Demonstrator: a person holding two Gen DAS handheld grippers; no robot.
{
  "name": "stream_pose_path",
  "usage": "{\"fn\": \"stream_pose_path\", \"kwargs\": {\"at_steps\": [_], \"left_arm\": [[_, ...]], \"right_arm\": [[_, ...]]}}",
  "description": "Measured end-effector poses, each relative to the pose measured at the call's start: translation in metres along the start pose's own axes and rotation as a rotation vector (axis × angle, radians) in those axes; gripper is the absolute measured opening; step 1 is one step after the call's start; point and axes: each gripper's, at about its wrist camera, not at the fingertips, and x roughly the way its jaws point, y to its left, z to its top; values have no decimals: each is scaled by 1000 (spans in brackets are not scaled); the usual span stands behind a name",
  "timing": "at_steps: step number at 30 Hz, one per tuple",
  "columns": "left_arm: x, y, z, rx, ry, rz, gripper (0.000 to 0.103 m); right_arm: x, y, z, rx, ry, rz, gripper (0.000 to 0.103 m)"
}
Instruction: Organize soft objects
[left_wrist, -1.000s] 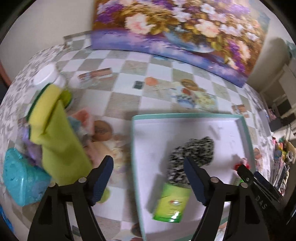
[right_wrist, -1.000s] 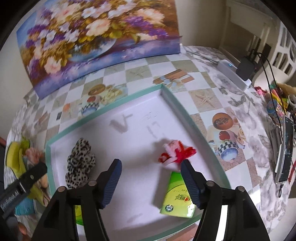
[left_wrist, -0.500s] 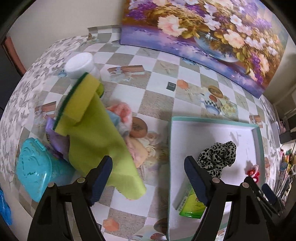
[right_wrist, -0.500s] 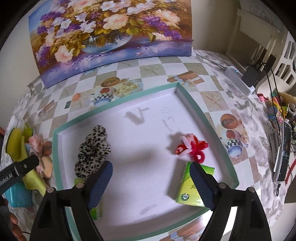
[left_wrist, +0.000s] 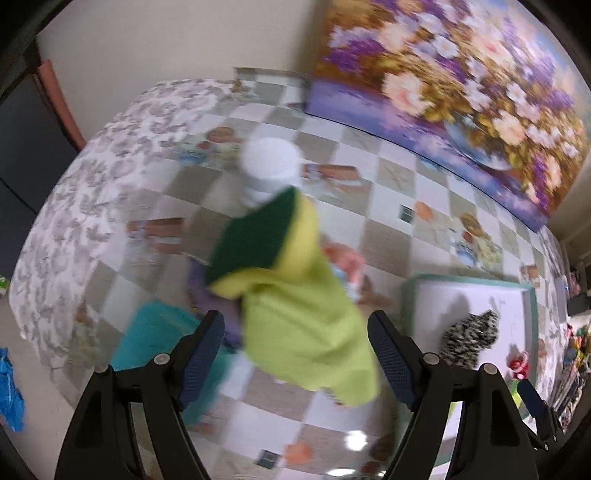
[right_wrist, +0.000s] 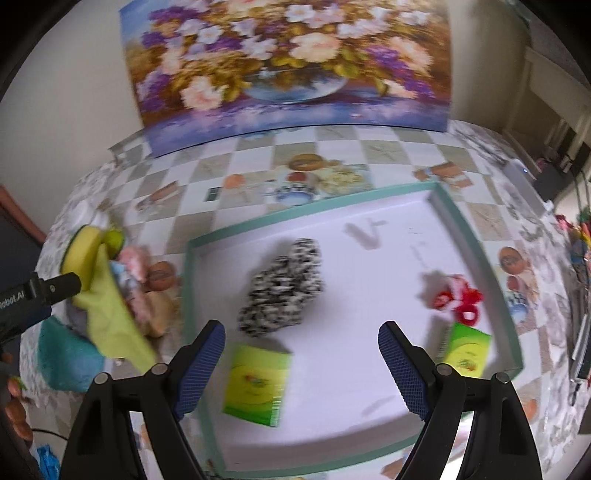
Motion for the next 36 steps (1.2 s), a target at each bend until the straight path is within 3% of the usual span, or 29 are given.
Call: {"fn": "stream_pose_path", "kwargs": {"at_steps": [8,15,25,36], "left_arm": [[4,60,7,-121,15,17,81],[15,87,8,-177,43,5,81],[24,97,13,-195,58,-21,81],[26,89,24,-153,34,-50,81]], "right_arm": [[6,41,-1,-31,-4,71,87],[13,80,-2,-76,-19,170,87],[5,106,5,-150,-65,248,87],[27,120,10,-183,-2,279,87]]}}
